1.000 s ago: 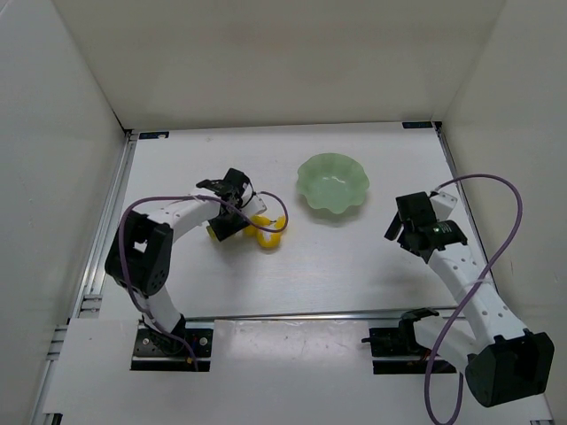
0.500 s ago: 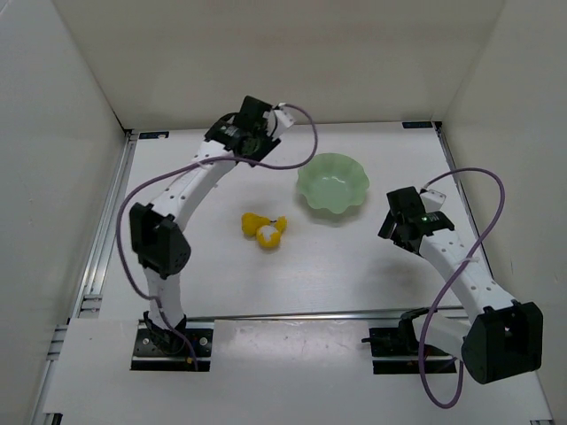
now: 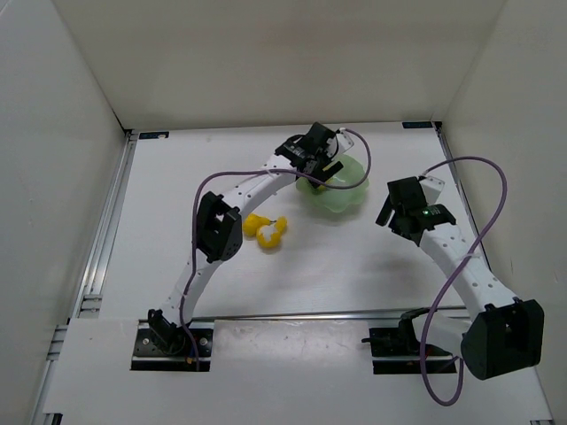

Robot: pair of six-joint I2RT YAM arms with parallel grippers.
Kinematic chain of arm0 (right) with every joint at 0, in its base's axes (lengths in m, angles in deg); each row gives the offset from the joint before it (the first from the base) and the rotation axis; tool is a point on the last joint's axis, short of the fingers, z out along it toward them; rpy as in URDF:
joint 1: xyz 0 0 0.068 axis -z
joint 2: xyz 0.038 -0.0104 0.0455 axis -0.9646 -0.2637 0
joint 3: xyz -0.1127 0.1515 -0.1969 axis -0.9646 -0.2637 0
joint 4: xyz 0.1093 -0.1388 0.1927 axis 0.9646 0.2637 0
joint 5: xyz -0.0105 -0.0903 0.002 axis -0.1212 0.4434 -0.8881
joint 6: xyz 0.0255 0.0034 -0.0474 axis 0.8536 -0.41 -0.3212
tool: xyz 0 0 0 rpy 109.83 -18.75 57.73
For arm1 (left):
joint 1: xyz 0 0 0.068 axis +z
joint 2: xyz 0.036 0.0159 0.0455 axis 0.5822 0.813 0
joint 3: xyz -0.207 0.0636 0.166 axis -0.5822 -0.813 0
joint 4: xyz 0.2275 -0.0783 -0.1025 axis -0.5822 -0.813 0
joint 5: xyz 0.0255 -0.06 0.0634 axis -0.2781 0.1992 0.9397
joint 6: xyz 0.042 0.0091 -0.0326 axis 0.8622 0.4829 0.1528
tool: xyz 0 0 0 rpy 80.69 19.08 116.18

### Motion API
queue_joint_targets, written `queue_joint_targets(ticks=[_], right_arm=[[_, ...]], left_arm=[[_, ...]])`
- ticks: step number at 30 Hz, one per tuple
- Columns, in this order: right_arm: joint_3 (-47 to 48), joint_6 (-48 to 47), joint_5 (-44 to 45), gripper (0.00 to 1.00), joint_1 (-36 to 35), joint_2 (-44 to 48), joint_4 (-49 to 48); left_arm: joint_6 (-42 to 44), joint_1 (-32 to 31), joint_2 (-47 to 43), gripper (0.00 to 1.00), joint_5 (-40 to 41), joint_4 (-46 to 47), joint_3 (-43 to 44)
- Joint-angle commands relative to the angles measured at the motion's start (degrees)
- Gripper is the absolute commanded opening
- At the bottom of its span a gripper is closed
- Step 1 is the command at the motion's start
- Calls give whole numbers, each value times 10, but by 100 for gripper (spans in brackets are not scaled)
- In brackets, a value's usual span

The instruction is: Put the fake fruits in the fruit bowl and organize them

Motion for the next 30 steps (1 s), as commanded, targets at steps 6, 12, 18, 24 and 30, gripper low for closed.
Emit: queue_joint_targets(ticks=[6,12,18,24,30], right_arm=[[41,-141,-61,100,-128,-28,-87],[121,-210,-208,100,-244,-138,-131],[274,-251,-253,100,-359,-313,-139],[425,-292,-205,100,-403,-489,-94],[472,-298,-200,100,-403,-569,-64]], left_arm=[[-54,3,-101,100,49,36,3],[-112,98,-222,100,54,36,-109],[-135,226,-337,100,75,36,-285],[-147,303,-412,100,80,36,-452],[-159,352,-447,100,75,26,-525]])
